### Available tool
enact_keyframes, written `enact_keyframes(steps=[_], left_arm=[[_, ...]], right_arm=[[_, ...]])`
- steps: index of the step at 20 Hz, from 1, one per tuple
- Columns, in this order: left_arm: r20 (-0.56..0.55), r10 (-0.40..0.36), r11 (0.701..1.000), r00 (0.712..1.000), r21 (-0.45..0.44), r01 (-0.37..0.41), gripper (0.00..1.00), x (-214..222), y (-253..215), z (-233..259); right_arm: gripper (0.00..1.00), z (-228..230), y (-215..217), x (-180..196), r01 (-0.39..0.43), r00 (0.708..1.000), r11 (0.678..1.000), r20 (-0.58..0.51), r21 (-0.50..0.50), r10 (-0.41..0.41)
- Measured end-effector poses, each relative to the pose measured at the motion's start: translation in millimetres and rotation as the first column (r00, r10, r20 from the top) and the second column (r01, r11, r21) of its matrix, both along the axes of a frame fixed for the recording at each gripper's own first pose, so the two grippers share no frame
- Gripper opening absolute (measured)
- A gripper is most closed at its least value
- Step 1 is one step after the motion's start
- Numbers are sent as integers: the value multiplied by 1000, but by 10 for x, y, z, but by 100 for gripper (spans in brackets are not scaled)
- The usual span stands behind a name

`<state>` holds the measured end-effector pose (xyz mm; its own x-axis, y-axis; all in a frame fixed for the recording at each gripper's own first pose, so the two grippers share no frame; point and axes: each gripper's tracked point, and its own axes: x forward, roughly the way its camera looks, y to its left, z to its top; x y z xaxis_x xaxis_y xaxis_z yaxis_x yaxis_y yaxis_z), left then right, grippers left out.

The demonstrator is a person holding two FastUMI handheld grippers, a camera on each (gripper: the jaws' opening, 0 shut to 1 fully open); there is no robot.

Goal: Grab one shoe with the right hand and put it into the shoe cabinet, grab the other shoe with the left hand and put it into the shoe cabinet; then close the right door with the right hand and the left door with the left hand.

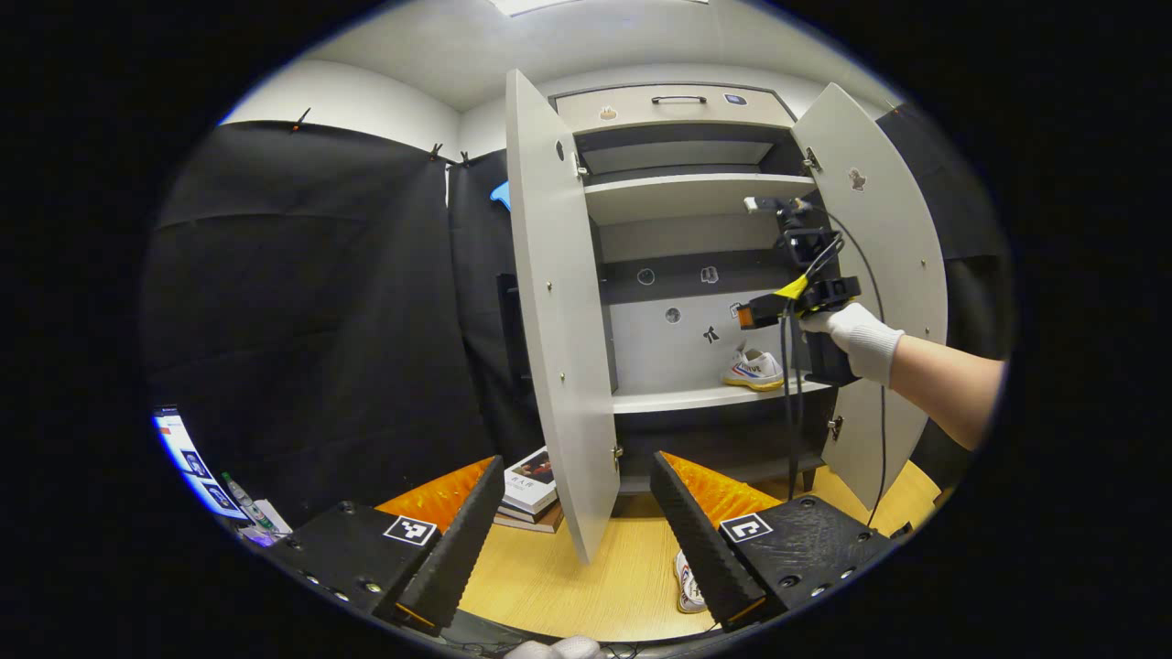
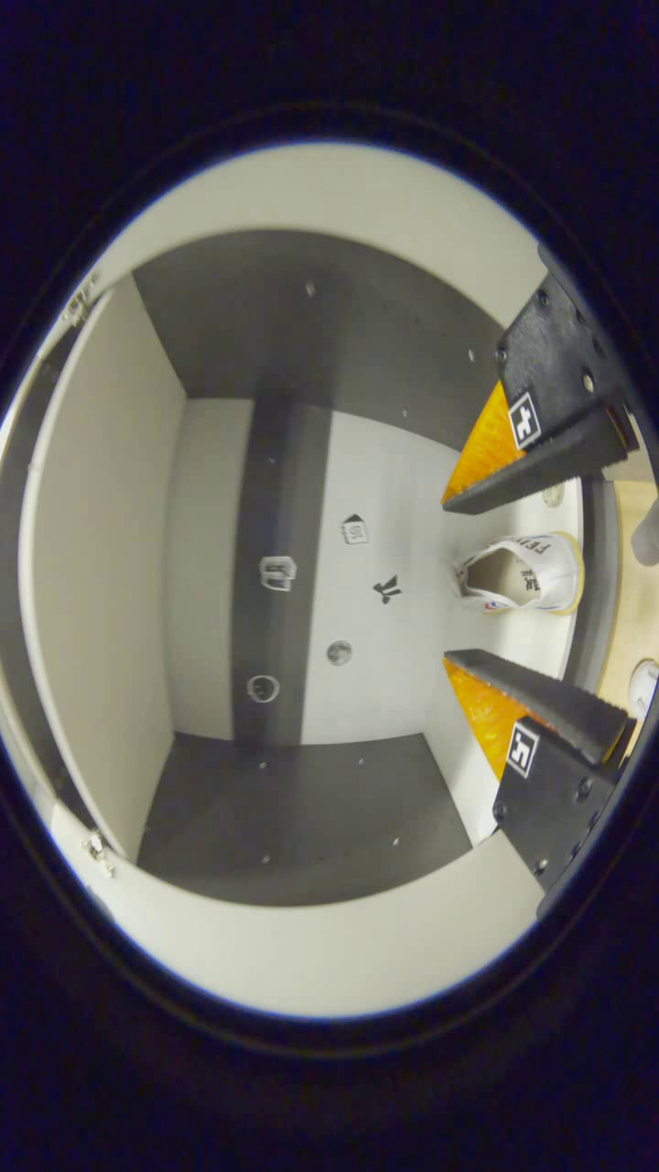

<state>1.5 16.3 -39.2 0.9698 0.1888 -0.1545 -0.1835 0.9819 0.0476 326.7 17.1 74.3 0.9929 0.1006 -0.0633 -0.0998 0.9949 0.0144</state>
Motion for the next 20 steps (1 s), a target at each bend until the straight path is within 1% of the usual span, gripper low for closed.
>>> enact_keyframes(steps=[1,3,5,8,11,12,13,14,16,18,20], left_arm=[[2,-13,1000,1000,1,13,97,28,-18,-11],[7,-40,999,999,0,40,97,72,-84,-32],[11,-70,998,998,-4,70,97,118,-171,-67],[24,-114,993,993,1,114,96,183,-305,-81],[37,-162,987,986,3,162,96,258,-445,-152],[38,-176,984,984,2,176,100,272,-496,-225],[31,-198,980,980,1,198,96,295,-572,-316],[26,-215,977,976,5,215,96,310,-626,-422],[26,-248,968,968,45,247,96,347,-738,-621],[11,-288,956,957,59,287,97,364,-877,-917],[-30,-339,940,940,38,340,96,347,-1080,-1325]], right_arm=[[100,77,-41,-264,-3,999,1000,38,23,2],[100,154,-173,-730,-5,996,999,94,48,0],[100,112,-309,-1142,-5,993,997,120,78,-4],[100,-161,-465,-1705,-16,993,994,114,104,4],[100,-447,-740,-2220,36,992,995,115,90,-47],[100,-533,-784,-2290,58,991,995,113,76,-66],[100,-604,-821,-2369,80,991,995,105,67,-87],[100,-677,-831,-2460,100,990,993,92,60,-106],[100,-757,-909,-2632,132,989,990,67,53,-135],[100,-852,-949,-2767,144,989,988,31,51,-146],[100,-906,-1005,-2856,167,986,985,3,29,-167]])
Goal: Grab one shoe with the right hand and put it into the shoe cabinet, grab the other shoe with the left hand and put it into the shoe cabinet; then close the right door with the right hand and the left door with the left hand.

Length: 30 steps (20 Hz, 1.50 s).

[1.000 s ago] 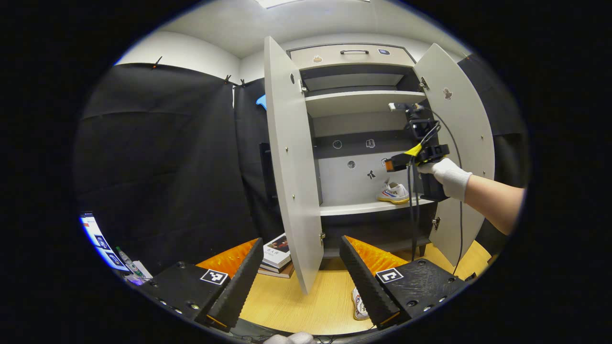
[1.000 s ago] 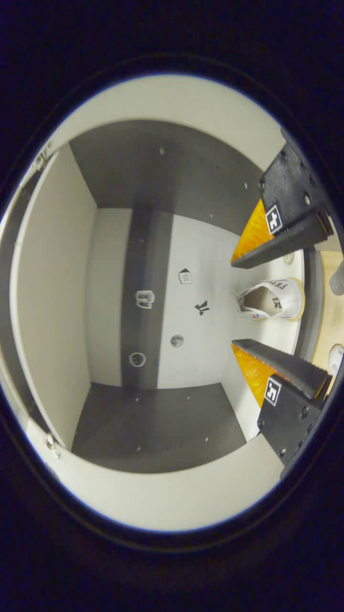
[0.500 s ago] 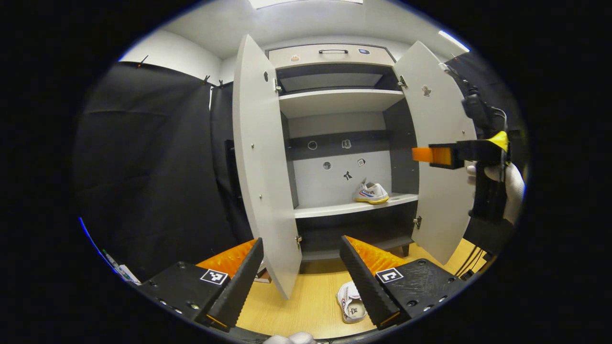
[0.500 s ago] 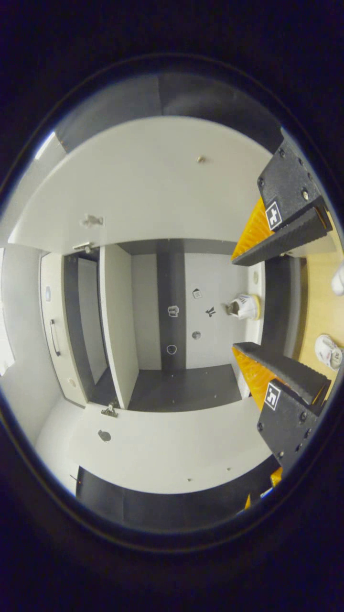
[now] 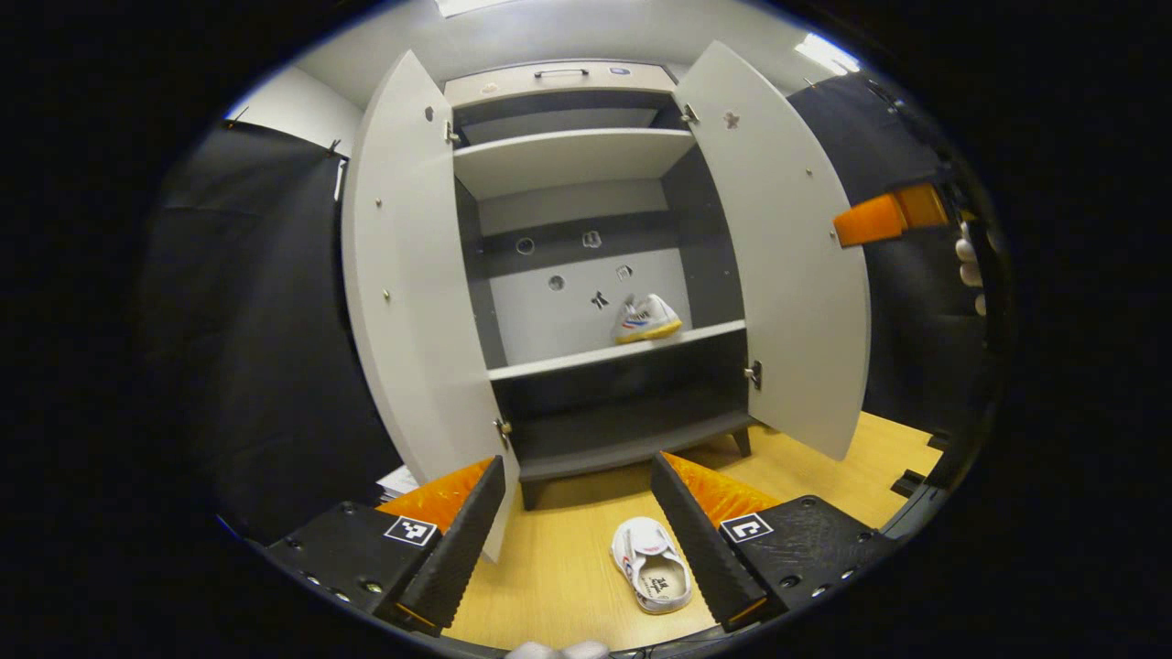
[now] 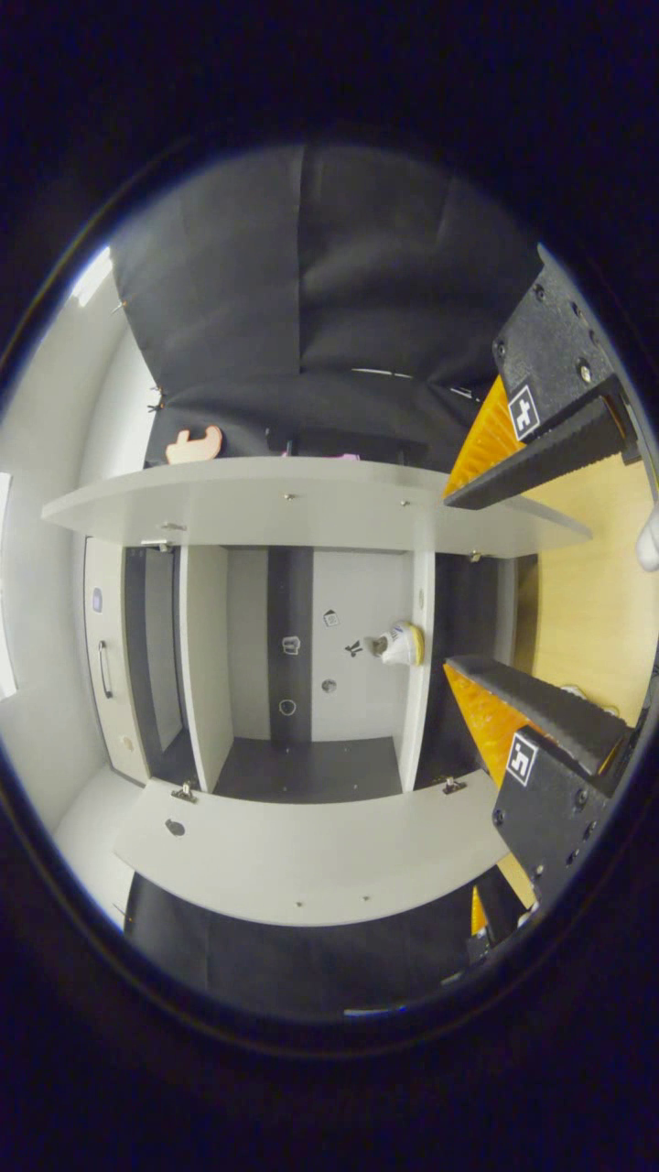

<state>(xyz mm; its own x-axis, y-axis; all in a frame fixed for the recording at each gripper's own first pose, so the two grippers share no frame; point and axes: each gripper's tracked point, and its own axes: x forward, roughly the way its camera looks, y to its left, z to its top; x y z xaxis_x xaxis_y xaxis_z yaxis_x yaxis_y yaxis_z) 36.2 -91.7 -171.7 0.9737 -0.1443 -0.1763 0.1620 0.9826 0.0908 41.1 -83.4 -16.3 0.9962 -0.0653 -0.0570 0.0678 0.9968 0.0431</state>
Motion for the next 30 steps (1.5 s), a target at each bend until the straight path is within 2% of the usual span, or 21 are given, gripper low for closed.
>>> enact_keyframes(steps=[3,8,13,18,20,21,23,25,26,27,28,30], left_arm=[[-94,-34,999,995,2,35,96,-10,-167,-641],[-258,-19,1000,966,3,20,96,92,-236,-1647],[-348,-14,999,938,43,31,96,431,-209,-2232],[-393,-14,998,919,54,38,95,791,-228,-2484],[-407,-10,997,913,66,40,84,914,-226,-2550],[-413,-5,996,911,74,39,83,972,-220,-2583],[-441,-36,998,897,36,58,78,1029,-287,-2648],[-445,-74,996,892,10,88,64,1059,-378,-2642],[-451,-78,995,889,14,95,49,1037,-376,-2632],[-445,-73,996,892,20,91,48,1059,-372,-2625],[-444,-28,996,896,58,60,45,1098,-257,-2637],[-452,-36,998,891,37,59,17,1128,-277,-2603]], right_arm=[[100,-88,-56,-171,13,998,999,-56,-38,-15],[100,-252,-64,-300,30,990,999,-134,-43,-36],[100,-325,5,-304,19,984,998,-176,-63,-30],[100,-349,9,-245,18,982,998,-185,-60,-29],[100,-372,-9,-202,22,981,998,-192,-55,-32],[100,-386,-15,-180,25,980,998,-197,-52,-35],[100,-387,-35,-165,30,980,998,-194,-48,-39],[100,-389,-74,-160,38,980,997,-193,-61,-49],[100,-388,-98,-156,42,980,997,-193,-62,-53],[100,-393,-111,-149,44,980,997,-193,-57,-55],[100,-397,-130,-141,48,979,998,-194,-51,-57],[100,-413,-148,-124,50,979,998,-198,-36,-56]])
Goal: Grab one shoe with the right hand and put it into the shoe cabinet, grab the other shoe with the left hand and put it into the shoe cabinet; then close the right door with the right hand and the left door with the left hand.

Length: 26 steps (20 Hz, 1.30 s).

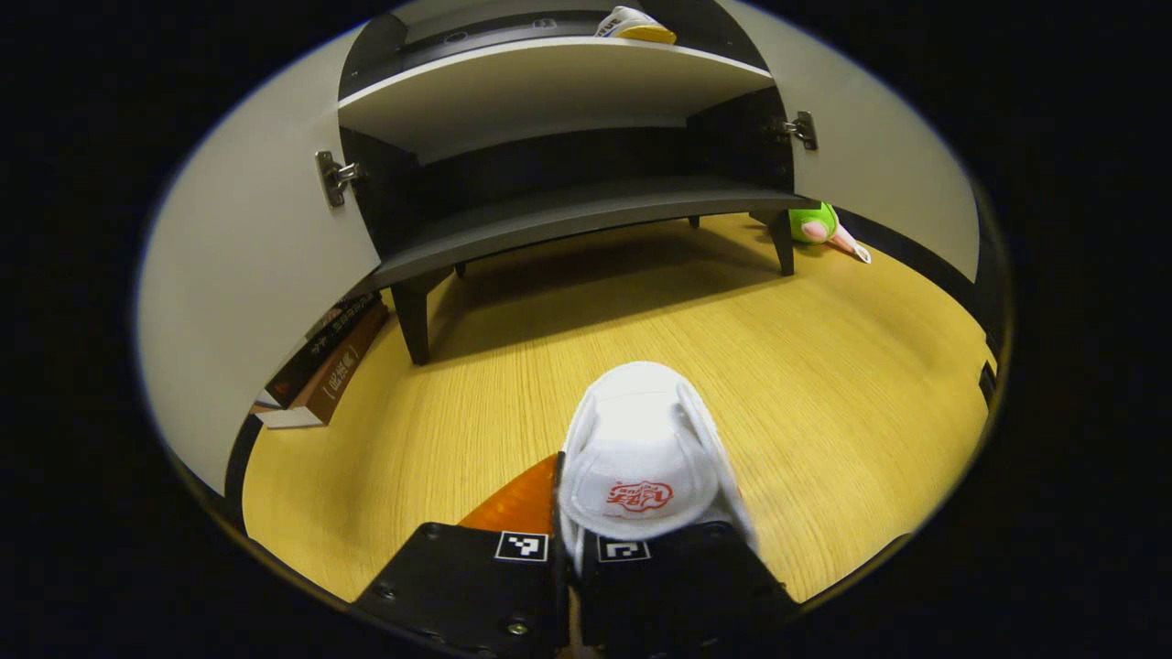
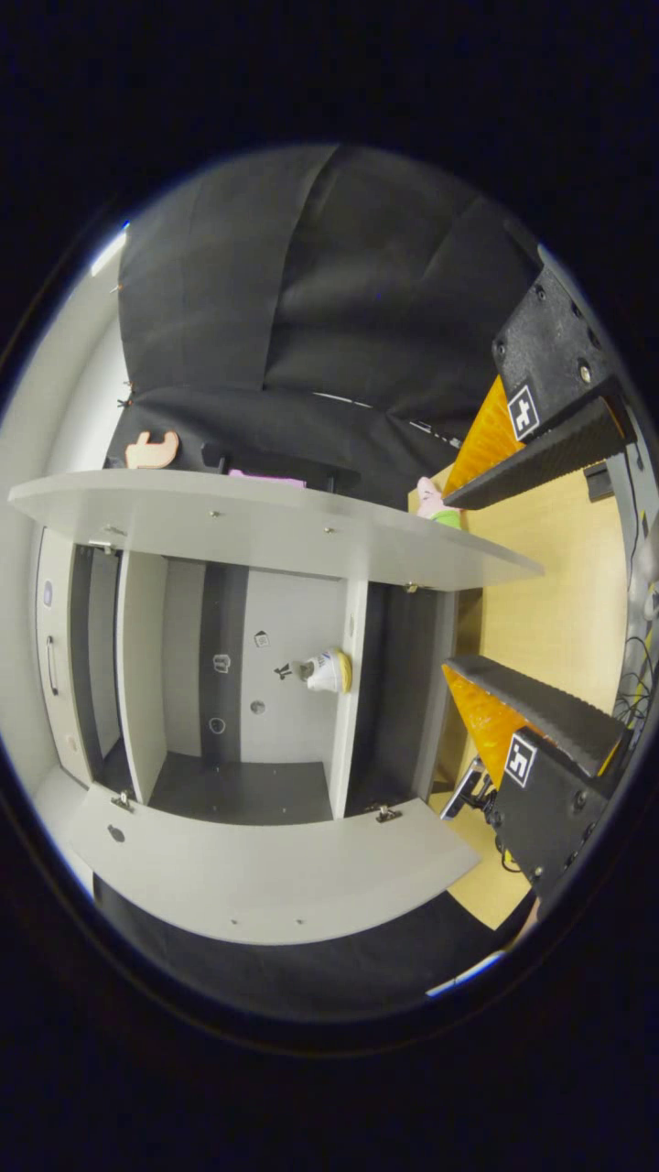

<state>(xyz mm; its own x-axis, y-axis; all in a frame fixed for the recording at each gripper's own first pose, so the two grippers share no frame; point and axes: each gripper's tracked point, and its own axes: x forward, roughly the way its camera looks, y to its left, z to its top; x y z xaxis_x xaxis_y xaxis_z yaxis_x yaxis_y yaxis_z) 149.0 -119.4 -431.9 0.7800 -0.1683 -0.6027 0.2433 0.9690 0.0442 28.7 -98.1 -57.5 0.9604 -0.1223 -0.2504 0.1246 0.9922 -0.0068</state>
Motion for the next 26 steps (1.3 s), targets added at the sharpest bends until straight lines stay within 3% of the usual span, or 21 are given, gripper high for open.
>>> enact_keyframes(steps=[4,9,14,19,20,26], left_arm=[[-47,-8,1000,999,-20,7,14,-43,-51,199],[46,18,999,999,-43,-16,14,101,-37,1039],[132,92,993,987,-84,-82,13,435,78,1942],[242,139,988,960,-101,-117,14,771,173,2783],[264,152,987,952,-94,-132,14,666,118,2841],[330,206,978,921,-66,-196,13,1115,203,3363]], right_arm=[[100,73,30,43,-21,999,1000,26,3,21],[100,214,160,82,-68,994,998,86,7,67],[100,330,234,94,-115,985,993,133,9,113],[100,394,243,195,-154,977,988,155,31,147],[100,415,239,224,-159,975,987,162,34,152],[100,512,224,355,-203,962,978,194,45,190]])
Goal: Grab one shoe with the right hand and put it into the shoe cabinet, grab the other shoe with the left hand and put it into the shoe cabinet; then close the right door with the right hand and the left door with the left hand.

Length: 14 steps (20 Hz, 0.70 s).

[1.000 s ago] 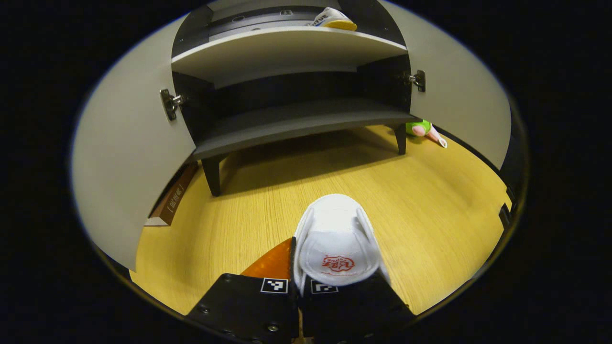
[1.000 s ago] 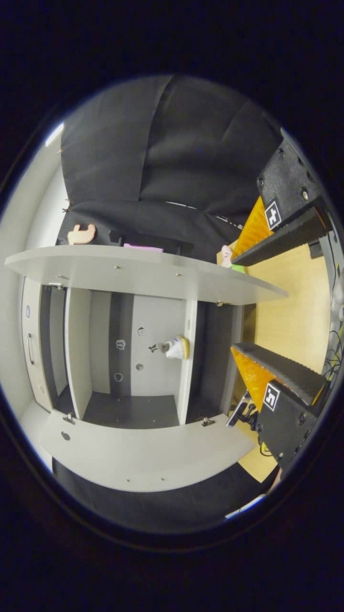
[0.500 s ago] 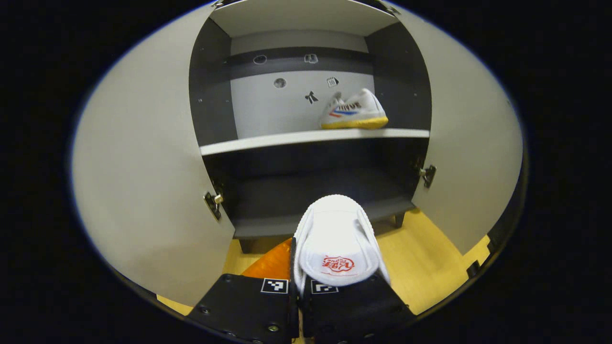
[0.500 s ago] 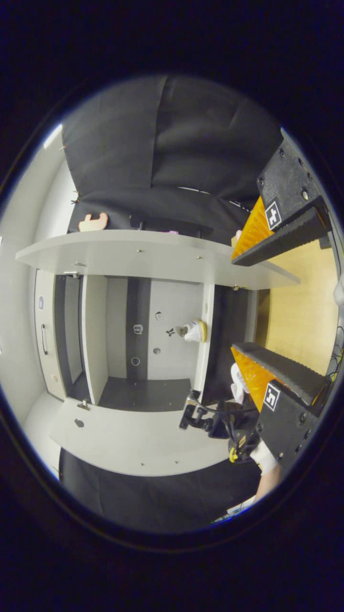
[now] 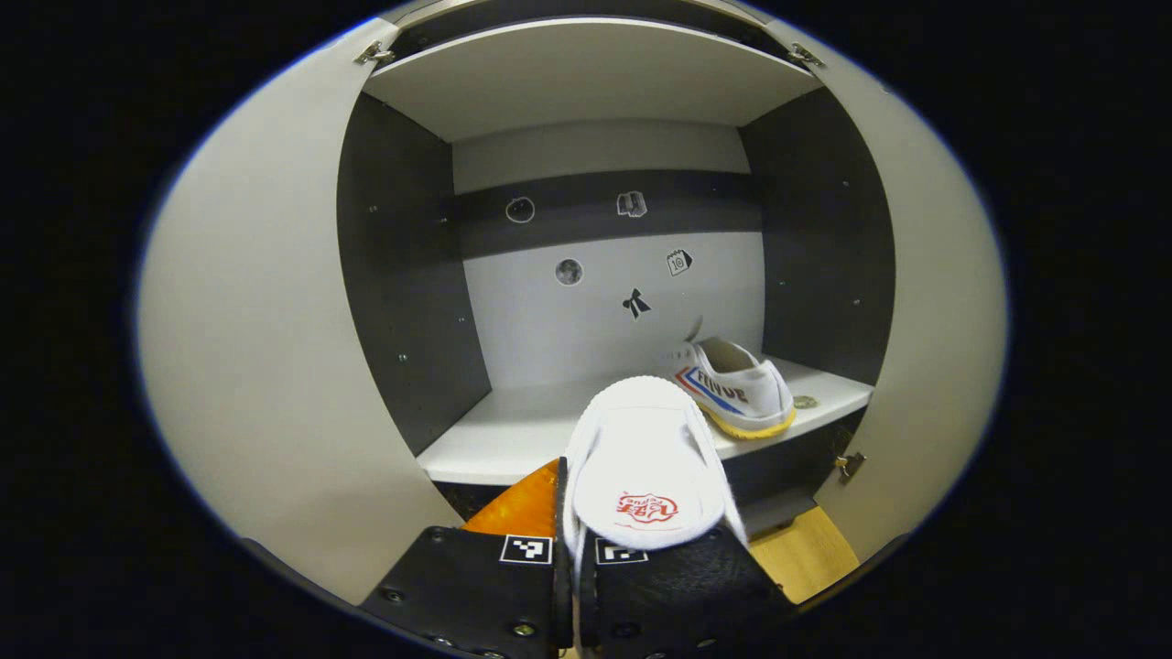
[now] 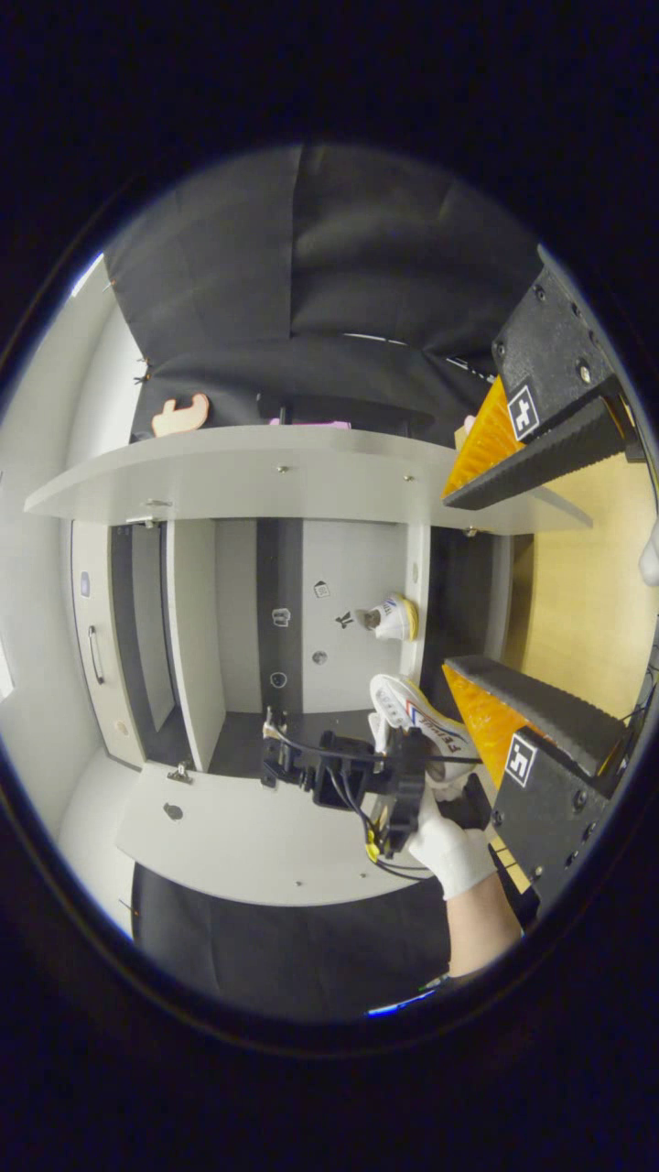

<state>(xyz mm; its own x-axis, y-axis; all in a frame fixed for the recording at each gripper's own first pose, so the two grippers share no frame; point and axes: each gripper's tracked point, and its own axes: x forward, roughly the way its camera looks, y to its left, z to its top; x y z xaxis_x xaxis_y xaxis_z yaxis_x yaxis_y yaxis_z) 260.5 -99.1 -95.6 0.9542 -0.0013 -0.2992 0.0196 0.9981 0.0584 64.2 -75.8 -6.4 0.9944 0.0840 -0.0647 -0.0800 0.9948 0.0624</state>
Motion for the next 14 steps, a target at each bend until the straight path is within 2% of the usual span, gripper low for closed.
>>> enact_keyframes(steps=[3,7,14], left_arm=[[11,36,999,999,-24,-35,12,200,-22,66],[2,58,998,998,-3,-58,13,462,-11,82],[-87,127,992,988,8,-127,13,431,56,-71]], right_arm=[[100,17,-42,52,-15,1000,1000,3,-12,15],[100,44,-117,112,-33,999,999,5,-19,33],[100,54,-283,125,-29,1000,998,-5,-55,29]])
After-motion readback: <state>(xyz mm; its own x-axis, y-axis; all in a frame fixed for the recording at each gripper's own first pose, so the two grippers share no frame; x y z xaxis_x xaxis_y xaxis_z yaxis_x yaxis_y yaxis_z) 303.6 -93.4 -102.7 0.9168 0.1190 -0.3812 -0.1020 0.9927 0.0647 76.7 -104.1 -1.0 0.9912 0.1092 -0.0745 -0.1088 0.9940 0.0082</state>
